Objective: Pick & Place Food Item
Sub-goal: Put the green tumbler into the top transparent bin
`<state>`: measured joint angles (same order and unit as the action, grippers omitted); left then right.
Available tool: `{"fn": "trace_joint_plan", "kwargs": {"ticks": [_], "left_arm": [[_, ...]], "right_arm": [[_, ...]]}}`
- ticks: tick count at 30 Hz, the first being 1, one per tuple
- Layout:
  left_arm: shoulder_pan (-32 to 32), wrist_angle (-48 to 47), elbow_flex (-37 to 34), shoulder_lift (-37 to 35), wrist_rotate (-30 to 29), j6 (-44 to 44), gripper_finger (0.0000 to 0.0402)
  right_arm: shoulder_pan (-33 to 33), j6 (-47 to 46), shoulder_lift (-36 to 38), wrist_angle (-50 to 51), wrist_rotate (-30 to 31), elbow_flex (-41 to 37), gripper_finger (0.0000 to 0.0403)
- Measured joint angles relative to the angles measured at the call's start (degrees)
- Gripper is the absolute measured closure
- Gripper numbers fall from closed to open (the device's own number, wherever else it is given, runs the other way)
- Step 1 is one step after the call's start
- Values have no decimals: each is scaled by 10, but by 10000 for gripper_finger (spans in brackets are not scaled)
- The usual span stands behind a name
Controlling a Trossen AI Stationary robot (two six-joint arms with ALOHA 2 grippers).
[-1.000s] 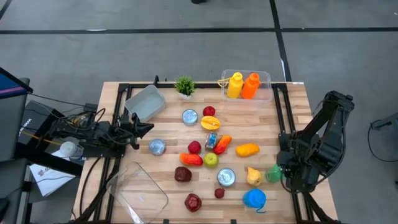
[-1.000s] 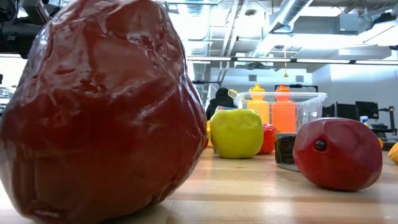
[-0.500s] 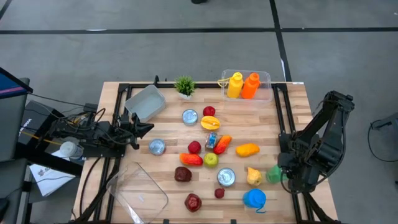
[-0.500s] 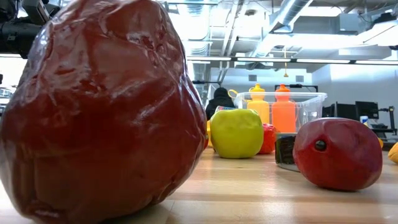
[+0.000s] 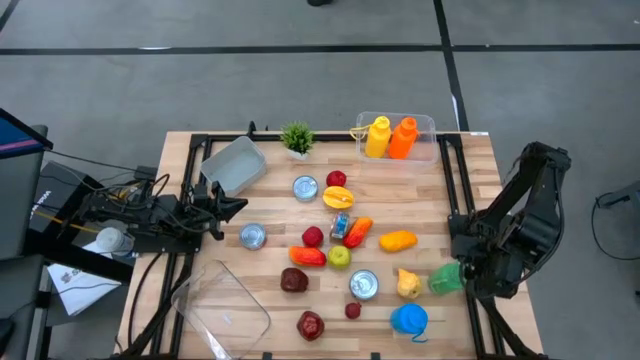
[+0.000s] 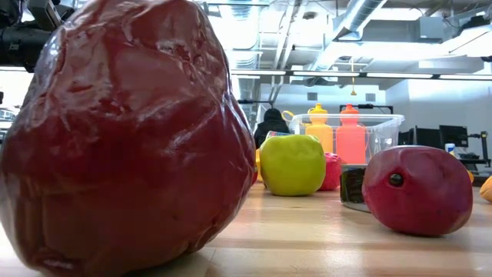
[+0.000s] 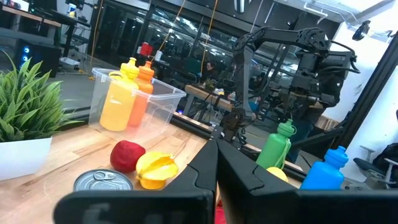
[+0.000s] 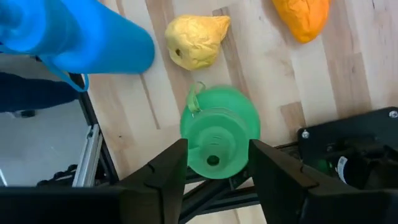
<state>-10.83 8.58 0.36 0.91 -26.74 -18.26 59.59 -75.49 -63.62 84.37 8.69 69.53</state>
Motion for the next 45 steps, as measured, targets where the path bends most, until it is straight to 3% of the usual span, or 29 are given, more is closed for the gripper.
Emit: {"fn": "trace_joint_plan", "kwargs": {"ticks": [16, 21, 29, 40, 45], "left_arm": [[0, 0, 0, 0, 0, 0, 402], [0, 0, 0, 0, 0, 0, 402], [0, 0, 0, 0, 0, 0, 402], [0, 0, 0, 0, 0, 0, 402], [0, 0, 0, 0, 0, 0, 402]], "right_arm": [[0, 24, -23, 24, -13, -4, 174], [0, 25, -23, 23, -14, -4, 208], [0, 53, -23, 17, -13, -4, 300], [-1, 55, -22, 15, -12, -3, 379], [-1, 48, -23, 22, -12, 1, 374]]}}
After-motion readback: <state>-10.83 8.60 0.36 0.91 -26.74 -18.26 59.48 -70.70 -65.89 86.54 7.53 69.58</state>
